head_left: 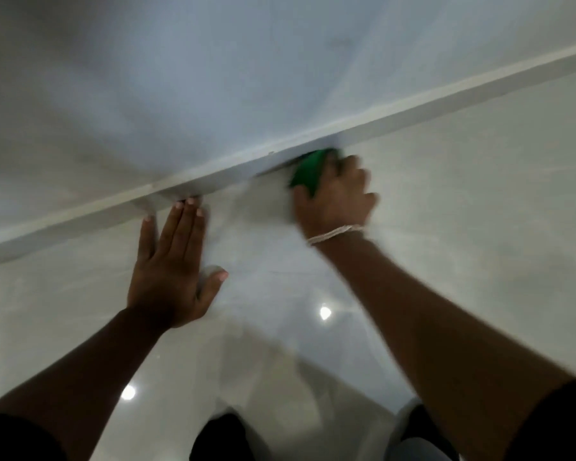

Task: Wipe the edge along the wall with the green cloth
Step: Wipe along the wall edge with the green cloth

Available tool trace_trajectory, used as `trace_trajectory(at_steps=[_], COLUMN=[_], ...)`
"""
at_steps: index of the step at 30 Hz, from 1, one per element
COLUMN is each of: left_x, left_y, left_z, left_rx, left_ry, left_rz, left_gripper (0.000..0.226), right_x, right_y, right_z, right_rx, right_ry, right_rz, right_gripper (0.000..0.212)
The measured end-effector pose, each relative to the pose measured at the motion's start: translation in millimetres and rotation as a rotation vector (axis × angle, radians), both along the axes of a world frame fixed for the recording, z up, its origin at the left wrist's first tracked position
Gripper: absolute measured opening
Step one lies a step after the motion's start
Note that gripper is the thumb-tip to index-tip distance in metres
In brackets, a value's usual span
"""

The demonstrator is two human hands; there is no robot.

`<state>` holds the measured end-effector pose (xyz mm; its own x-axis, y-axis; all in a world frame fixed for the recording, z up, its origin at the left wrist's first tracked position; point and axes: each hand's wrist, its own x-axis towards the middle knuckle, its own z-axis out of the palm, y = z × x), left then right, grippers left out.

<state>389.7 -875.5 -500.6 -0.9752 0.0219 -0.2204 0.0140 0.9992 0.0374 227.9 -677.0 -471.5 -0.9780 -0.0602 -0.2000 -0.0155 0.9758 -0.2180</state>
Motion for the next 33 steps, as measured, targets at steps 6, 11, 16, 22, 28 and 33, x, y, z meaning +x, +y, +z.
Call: trace_trajectory(at_steps=[6,11,16,22,28,33], left_x=[-1,0,-1,0,0,-1], left_y=[-1,-1,0,-1,1,0], left_z=[0,0,0,0,0,1], left_rx=[0.011,0.006,0.001,0.021,0.016,0.004], left_ry=[-0.01,0.043,0.013,0.031,0.036,0.012], left_rz=[0.003,-0.027,-0.013,-0.007,-0.006,-0.007], left_gripper=[0.089,0.087,0.088,0.088,0.088,0.088], right_x=[37,-20,6,12,-65,-72], right_y=[-34,39,-5,-1,90,69], right_z=[8,6,2,5,8,5], right_rx=[-0.042,0.095,-0.011,-0.014,0.141,0.052], right_ry=[0.012,0.05,-0.003,0.047,0.003,-0.056], right_rz=[0.34,0.266,0.22,0.4,-0.085,-0.277], right_gripper=[0.066,0.063,0.063,0.064,0.064,0.066])
